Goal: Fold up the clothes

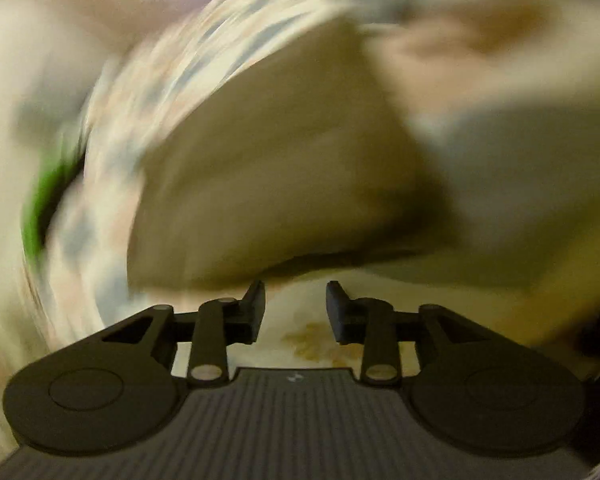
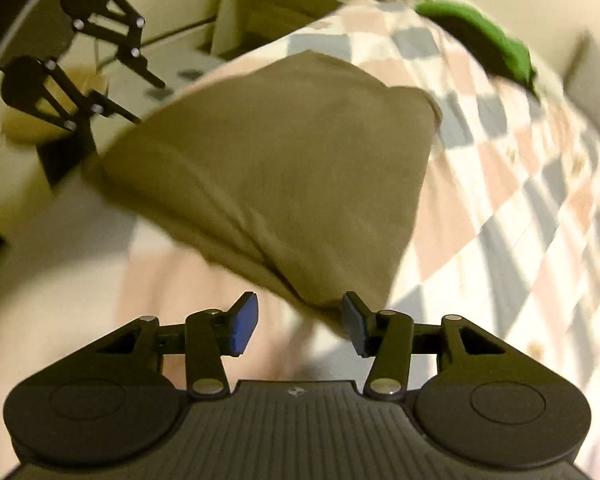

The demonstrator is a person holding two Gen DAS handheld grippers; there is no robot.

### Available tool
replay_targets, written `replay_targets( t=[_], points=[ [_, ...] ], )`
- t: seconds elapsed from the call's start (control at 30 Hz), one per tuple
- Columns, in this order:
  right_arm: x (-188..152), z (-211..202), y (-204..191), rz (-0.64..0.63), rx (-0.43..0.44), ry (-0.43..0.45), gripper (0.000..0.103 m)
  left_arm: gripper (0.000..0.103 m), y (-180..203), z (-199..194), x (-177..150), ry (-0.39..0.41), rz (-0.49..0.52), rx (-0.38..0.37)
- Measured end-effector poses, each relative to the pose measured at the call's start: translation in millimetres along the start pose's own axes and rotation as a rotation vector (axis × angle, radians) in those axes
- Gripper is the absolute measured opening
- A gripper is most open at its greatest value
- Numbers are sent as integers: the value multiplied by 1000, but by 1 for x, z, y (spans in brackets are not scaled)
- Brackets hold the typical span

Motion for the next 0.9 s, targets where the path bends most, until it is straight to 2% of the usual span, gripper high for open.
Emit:
replay_targets(
  t=[0.1,0.17,0.3,0.47,0.5,0.6,0.73,0.8,0.9],
  points=[
    [-13,-3,-4,-50,-29,8,55,34,32,1,-11,99,194,69],
    [-19,-2,-8,-61,-40,5,56,35,40,4,-12,131,241,106],
    [-30,-3,-13,-71,-69,4,60,41,43,11,-10,158,255,181],
    [-36,-9,-15,-77,-96,25,65,48,30,3,6,185,143,269],
    [-36,-9,-15,-77,-99,25,67,55,32,5,7,179,153,260],
    [-39,-3,-15,-94,-108,18,67,55,47,20,0,179,287,229],
    [-47,5,-16,-175,-120,11,67,55,50,34,-10,236,406,255],
    [-51,10,-15,-231,-142,10,67,56,40,38,-5,260,409,279],
    [-51,15,-8,-292,-184,31,67,53,14,45,13,265,331,323]
  ],
)
Point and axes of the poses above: each gripper's, at about its wrist camera, not at the fingertips, and z roughly the way its jaws point, y to its right, x to its top, the point moved 6 cm from there along z, roughly the way its jaws point, and after that the axes turned 15 degrees about -z, right-handed, at the moved point
